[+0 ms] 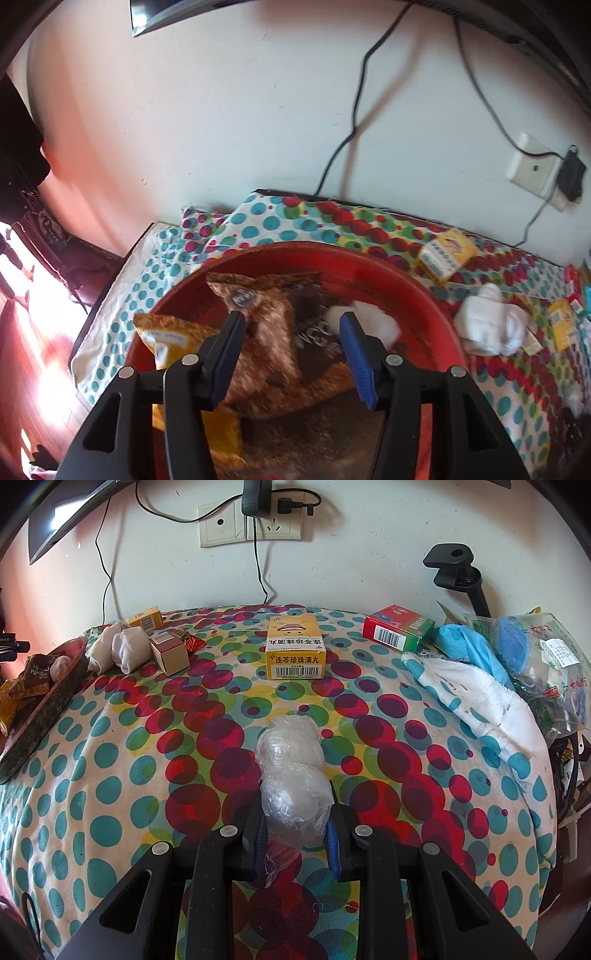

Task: Organize objects
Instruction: 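Carry the brown chocolate bag into the red tray and open the left gripper, then carry the plastic-wrapped bundle toward the red tray with the right gripper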

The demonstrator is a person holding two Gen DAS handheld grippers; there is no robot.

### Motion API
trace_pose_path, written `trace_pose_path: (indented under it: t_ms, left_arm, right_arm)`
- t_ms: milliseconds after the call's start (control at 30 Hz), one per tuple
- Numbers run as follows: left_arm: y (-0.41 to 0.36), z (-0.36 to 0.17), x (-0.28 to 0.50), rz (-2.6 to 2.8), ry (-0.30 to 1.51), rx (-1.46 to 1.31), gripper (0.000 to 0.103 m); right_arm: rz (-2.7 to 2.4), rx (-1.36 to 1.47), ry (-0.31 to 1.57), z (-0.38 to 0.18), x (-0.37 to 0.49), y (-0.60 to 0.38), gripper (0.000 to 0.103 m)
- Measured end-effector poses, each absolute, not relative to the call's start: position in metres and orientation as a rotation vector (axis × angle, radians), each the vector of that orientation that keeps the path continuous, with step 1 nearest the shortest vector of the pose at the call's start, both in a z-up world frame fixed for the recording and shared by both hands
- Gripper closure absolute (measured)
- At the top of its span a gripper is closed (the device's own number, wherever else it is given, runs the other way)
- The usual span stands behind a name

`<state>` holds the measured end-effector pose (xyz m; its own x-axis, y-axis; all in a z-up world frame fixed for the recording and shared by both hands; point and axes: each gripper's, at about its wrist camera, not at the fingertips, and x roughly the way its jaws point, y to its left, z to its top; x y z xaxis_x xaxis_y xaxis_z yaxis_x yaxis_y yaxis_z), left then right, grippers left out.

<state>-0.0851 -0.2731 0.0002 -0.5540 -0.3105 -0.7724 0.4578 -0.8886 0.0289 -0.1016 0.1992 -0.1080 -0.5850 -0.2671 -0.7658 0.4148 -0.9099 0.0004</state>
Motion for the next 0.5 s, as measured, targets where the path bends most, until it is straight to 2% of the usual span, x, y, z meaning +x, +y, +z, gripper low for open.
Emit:
trace_pose_path:
  t_ms: [267,500]
  left_arm:
    - [-0.200,0.001,-0.049,-2.565,0.309,1.149,0.047]
    - [-0.150,-0.015,-0.029,-2.641,0.255,1.122,0.047]
  right_arm:
    - [-2.487,1.159,0.252,-0.108,-0.101,0.199,0.079]
    - [-2.487,1.159,0.252,-0.108,-0.101,0.199,0.079]
